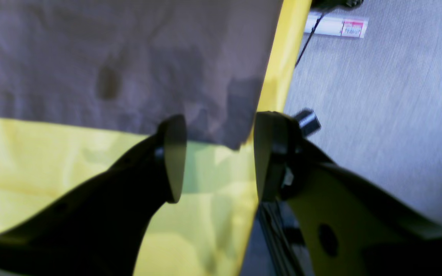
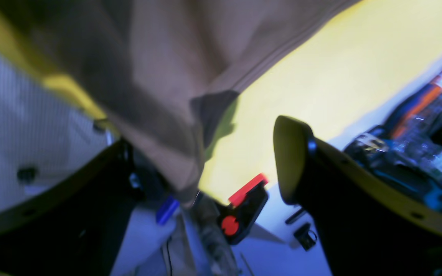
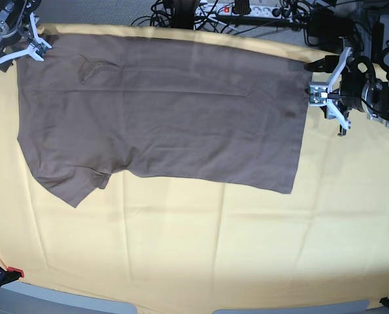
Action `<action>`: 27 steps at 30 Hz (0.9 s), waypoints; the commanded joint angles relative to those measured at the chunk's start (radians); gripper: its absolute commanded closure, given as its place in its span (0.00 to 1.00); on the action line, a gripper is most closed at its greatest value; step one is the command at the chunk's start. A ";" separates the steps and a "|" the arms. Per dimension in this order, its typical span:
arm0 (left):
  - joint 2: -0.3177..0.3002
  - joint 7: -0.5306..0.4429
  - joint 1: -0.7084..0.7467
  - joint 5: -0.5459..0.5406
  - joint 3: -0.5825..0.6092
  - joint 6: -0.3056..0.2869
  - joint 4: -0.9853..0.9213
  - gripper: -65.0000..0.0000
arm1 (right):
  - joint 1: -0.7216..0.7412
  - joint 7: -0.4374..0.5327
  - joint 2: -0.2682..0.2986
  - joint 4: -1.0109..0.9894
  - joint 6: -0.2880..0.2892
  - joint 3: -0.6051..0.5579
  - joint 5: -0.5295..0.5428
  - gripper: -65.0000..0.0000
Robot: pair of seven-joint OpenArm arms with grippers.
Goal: Fold the T-shirt properly
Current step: 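Release the shoulder edge and lift both grippers away, then move both grippers to the hem corners of the shirt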
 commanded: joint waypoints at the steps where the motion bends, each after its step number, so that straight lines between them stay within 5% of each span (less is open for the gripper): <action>1: -0.026 0.005 -0.014 -0.011 -0.013 -0.001 0.020 0.53 | -0.003 -0.015 0.017 0.033 -0.011 0.010 -0.013 0.35; 13: -0.139 0.032 -0.017 -0.033 -0.021 -0.001 0.117 0.53 | -0.012 -0.129 0.017 0.185 -0.015 0.010 -0.045 0.35; 27: -0.149 0.028 -0.017 0.002 -0.021 -0.001 0.116 0.53 | -0.138 -0.218 0.017 0.186 -0.183 0.010 -0.351 0.35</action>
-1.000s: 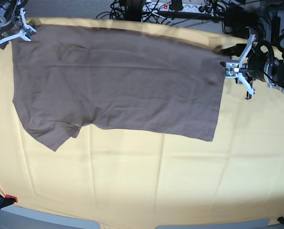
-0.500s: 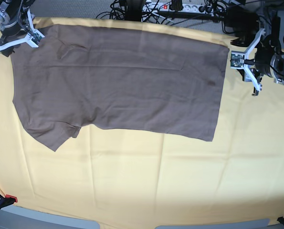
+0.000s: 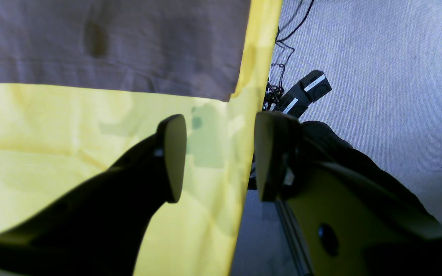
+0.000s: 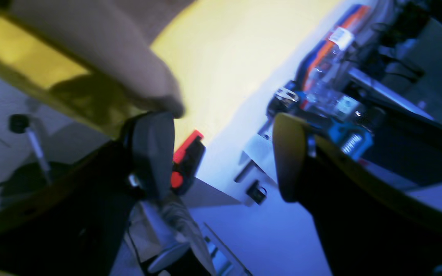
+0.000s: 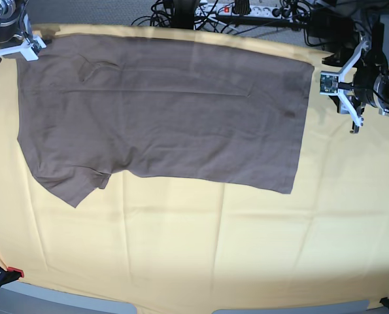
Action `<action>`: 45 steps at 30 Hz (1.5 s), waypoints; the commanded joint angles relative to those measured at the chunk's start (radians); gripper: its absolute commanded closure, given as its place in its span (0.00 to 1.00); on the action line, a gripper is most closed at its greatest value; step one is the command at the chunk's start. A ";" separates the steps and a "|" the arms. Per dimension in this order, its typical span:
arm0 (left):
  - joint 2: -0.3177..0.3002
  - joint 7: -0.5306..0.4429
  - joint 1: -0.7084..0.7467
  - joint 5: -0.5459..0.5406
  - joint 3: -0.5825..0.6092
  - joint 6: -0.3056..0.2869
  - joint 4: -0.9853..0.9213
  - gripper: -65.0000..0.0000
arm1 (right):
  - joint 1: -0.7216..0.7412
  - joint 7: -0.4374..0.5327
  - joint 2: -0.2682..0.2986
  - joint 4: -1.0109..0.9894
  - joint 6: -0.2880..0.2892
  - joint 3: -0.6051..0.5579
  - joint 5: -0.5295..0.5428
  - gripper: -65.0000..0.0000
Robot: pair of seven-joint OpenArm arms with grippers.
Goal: Fold the T-shirt properly
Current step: 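Move both grippers to the hem corners of the shirt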
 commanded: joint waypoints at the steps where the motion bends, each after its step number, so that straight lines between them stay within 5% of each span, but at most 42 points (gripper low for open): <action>1: -0.024 -0.003 -0.014 -0.007 -0.013 -0.002 0.008 0.53 | -0.005 -0.024 0.013 0.014 -0.023 0.008 -0.047 0.35; 16: -0.021 -0.024 -0.014 0.032 -0.013 -0.001 0.008 0.53 | -0.004 -0.088 0.012 0.014 -0.204 0.008 -0.332 0.36; 19: -0.013 -0.080 -0.014 0.117 -0.013 0.109 0.008 0.53 | 0.029 -0.073 0.012 0.014 -0.254 0.009 -0.393 0.36; 22: 0.016 -0.082 -0.016 0.150 -0.015 0.206 -0.014 0.53 | 0.094 -0.026 0.012 0.014 -0.250 0.009 -0.332 0.36; 31: 0.255 -0.112 -0.016 0.060 -0.225 0.278 -0.278 0.53 | 0.230 0.042 0.012 0.014 -0.250 0.009 -0.205 0.36; 39: 0.517 -0.108 -0.016 -0.227 -0.577 0.122 -0.707 0.53 | 0.230 0.049 0.012 0.014 -0.250 0.009 -0.182 0.36; 45: 0.662 -0.105 -0.048 -0.283 -0.623 0.053 -1.012 0.53 | 0.230 0.075 0.012 0.014 -0.252 0.009 -0.182 0.36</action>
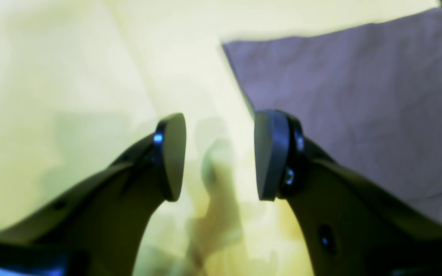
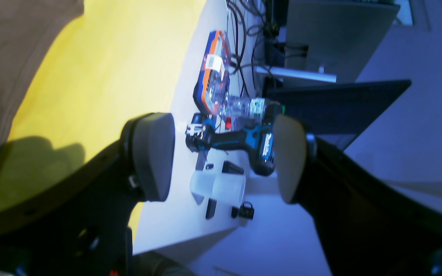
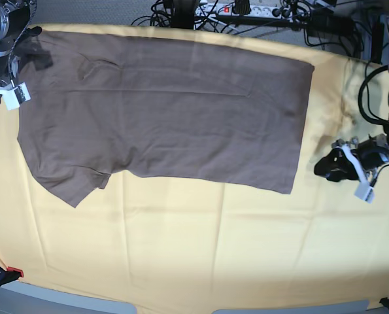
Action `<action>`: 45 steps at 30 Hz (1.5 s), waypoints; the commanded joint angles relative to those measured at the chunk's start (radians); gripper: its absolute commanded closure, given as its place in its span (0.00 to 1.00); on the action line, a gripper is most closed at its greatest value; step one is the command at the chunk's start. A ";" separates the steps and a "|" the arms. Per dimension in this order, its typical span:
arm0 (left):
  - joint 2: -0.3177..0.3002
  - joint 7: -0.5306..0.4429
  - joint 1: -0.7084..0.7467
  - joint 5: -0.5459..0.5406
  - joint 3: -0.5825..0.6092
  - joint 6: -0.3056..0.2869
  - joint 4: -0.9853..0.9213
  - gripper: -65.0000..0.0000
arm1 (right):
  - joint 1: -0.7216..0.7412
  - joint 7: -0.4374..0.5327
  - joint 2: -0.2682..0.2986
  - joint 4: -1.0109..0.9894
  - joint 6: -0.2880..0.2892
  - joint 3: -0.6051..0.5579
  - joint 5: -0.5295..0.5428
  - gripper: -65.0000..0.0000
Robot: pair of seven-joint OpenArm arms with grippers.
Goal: Fold the T-shirt properly
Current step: 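Move both grippers to the hem corners of the shirt, then grasp the hem corners with both grippers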
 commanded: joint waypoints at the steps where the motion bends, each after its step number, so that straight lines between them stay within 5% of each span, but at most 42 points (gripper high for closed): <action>1: -0.009 -0.023 -0.040 -0.034 -0.014 -0.021 -0.022 0.53 | 0.000 0.006 0.014 0.014 -0.011 0.009 -0.026 0.36; 16: 0.202 0.027 -0.132 -0.013 -0.012 -0.063 -0.192 0.53 | 0.000 0.007 0.013 0.014 -0.011 0.009 -0.018 0.36; 22: 0.256 0.065 -0.132 -0.014 -0.012 -0.063 -0.192 0.53 | 0.000 0.095 0.002 0.014 -0.001 0.009 0.112 0.36; 34: 0.238 0.030 -0.152 0.006 -0.014 -0.063 -0.192 0.64 | 0.174 0.175 -0.076 0.014 0.092 0.009 0.344 0.36; 45: 0.180 0.025 -0.221 0.043 -0.014 -0.063 -0.192 0.64 | 0.176 0.175 -0.087 0.010 0.091 0.009 0.343 0.36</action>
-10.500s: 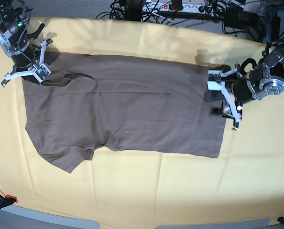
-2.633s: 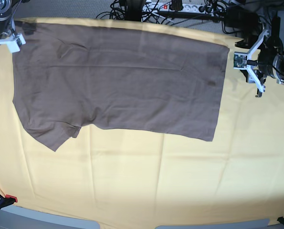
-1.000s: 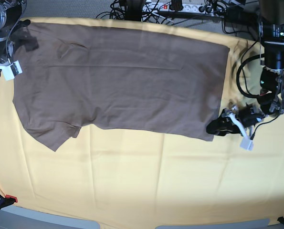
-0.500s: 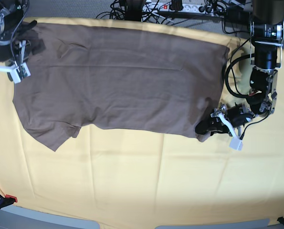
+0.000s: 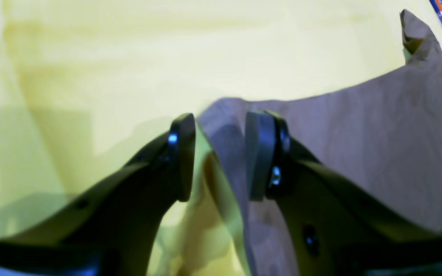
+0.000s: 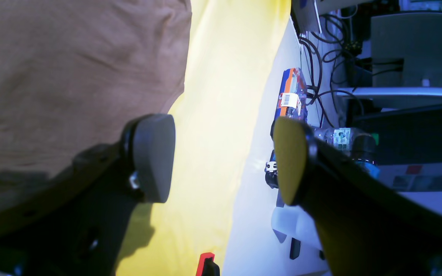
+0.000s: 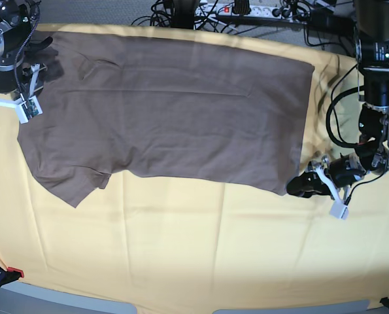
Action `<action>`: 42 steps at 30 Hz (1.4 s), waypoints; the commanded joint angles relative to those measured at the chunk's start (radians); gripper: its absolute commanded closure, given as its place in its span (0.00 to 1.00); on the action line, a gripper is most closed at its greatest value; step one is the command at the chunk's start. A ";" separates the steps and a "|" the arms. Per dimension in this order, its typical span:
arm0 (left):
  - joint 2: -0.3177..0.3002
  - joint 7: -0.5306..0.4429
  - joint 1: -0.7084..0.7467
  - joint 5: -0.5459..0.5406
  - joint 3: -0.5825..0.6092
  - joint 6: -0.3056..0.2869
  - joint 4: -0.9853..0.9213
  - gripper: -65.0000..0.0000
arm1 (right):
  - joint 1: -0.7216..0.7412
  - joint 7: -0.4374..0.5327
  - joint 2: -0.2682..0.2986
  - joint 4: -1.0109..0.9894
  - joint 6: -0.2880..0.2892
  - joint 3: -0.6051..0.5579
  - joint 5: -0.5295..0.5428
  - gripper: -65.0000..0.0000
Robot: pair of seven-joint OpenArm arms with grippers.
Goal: Fold the T-shirt properly
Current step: 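Grasp the hem corners with both grippers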
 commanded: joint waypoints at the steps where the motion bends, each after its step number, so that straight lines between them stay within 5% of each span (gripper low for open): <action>1: -0.016 -0.036 -0.028 0.006 -0.008 -0.009 0.014 0.64 | 0.005 0.007 0.011 0.011 -0.011 0.009 -0.023 0.36; 2: -0.015 -0.061 -0.029 0.037 -0.008 -0.009 0.014 0.64 | 0.005 0.008 0.008 0.011 -0.010 0.009 -0.023 0.36; 7: 0.013 -0.171 -0.028 0.235 -0.008 0.239 0.014 0.63 | 0.005 0.007 -0.005 0.011 -0.010 0.009 -0.023 0.36; 12: 0.064 -0.143 -0.022 0.245 -0.007 0.222 0.013 0.63 | 0.005 0.008 -0.005 0.011 -0.010 0.009 -0.023 0.36; 22: 0.105 0.047 -0.023 0.135 0.080 0.050 0.014 0.63 | 0.005 0.008 -0.005 0.011 -0.010 0.009 -0.023 0.36; 29: 0.093 0.027 -0.027 0.135 0.079 0.064 0.014 0.66 | 0.005 0.013 -0.008 0.011 -0.011 0.009 -0.023 0.36; 34: 0.079 -0.020 -0.037 0.136 0.079 0.161 0.014 1.00 | 0.006 0.018 -0.014 0.011 -0.011 0.009 -0.023 0.36; 42: 0.080 -0.024 -0.051 0.135 0.079 0.182 0.014 1.00 | 0.094 0.045 -0.016 0.011 -0.011 0.009 0.007 0.36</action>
